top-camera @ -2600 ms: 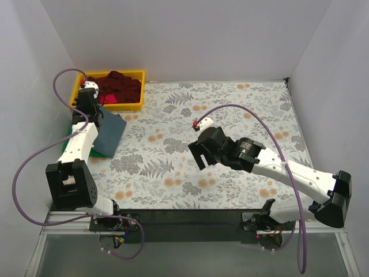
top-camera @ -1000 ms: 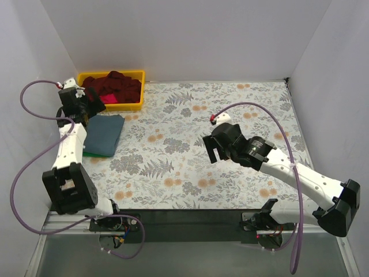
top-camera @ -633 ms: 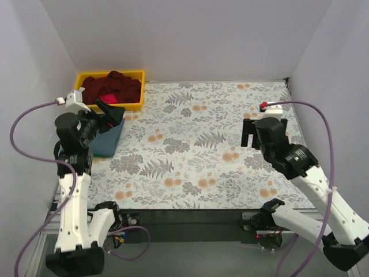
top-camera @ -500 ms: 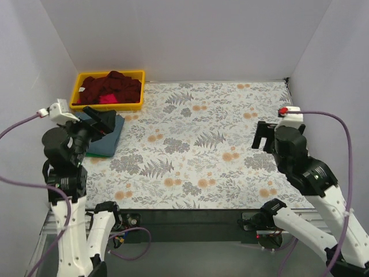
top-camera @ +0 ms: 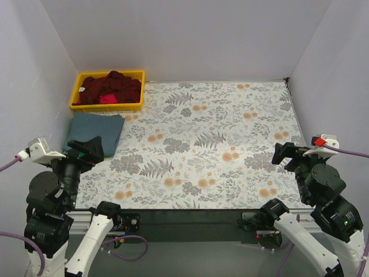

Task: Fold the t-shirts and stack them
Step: Reset both grippers

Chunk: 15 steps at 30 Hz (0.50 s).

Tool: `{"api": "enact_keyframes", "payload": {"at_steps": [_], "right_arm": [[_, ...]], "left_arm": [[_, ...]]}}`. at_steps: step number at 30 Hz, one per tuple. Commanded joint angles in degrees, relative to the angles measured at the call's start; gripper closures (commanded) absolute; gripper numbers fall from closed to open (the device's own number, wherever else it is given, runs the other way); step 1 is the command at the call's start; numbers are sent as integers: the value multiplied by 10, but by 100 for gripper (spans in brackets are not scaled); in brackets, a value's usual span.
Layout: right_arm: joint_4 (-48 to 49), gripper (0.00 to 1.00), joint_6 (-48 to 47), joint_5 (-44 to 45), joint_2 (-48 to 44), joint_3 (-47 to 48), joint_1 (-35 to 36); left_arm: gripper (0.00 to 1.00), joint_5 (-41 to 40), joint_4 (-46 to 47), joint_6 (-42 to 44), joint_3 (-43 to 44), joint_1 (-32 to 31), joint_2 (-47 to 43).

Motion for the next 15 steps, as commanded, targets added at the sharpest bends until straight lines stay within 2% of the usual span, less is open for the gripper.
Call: {"api": "enact_keyframes", "payload": {"at_steps": [1, 7, 11, 15], "right_arm": [[20, 2, 0, 13, -27, -23, -2], [31, 2, -12, 12, -49, -42, -2], [53, 2, -12, 13, -55, -62, -2], [74, 2, -12, -2, -68, -80, -2]], "left_arm": [[10, -85, -16, 16, -34, -21, -64], [10, -144, 33, 21, -94, -25, -150], [9, -173, 63, 11, -122, -25, -174], [3, -192, 82, -19, -141, -25, -180]]}}
